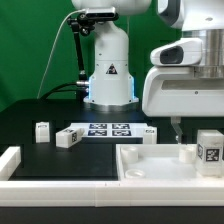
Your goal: Assemble one leg
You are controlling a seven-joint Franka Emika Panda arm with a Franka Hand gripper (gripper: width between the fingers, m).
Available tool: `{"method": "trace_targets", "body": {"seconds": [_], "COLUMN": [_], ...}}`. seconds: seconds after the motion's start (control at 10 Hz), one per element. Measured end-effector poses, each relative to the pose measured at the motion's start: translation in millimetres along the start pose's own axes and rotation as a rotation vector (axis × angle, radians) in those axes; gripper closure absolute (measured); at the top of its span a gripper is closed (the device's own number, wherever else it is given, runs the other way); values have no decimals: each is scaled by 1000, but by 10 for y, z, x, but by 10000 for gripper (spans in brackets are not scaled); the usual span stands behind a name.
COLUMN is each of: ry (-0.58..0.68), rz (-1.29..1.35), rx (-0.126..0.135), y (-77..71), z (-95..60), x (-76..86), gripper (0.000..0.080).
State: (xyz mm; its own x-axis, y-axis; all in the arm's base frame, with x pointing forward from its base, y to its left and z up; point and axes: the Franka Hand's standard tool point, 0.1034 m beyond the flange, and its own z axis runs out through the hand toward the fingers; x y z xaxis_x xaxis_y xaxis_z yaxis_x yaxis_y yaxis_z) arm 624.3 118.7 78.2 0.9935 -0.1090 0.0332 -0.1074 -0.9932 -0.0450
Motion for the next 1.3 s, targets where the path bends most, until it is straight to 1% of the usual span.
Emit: {"method": "trace_targets", "body": {"seconds": [0.1, 0.2, 0.3, 0.4, 0.5, 0.6, 0.8, 1.1, 1.3], "ry": [0, 0, 0, 0, 0, 6, 40, 65, 62], "rz": [-46, -51, -41, -13, -16, 50, 372, 767, 1045], "rx": [0, 0, 1, 1, 1, 5, 9, 11, 24], "y": [3, 3, 2, 0, 1, -4, -3, -13, -2], "z": [0, 0, 0, 0, 0, 1, 6, 17, 18], "x": [1, 1, 1, 0, 1, 2, -21, -28, -27], "gripper": [265, 402, 402, 511, 511, 511, 510, 509, 509]}}
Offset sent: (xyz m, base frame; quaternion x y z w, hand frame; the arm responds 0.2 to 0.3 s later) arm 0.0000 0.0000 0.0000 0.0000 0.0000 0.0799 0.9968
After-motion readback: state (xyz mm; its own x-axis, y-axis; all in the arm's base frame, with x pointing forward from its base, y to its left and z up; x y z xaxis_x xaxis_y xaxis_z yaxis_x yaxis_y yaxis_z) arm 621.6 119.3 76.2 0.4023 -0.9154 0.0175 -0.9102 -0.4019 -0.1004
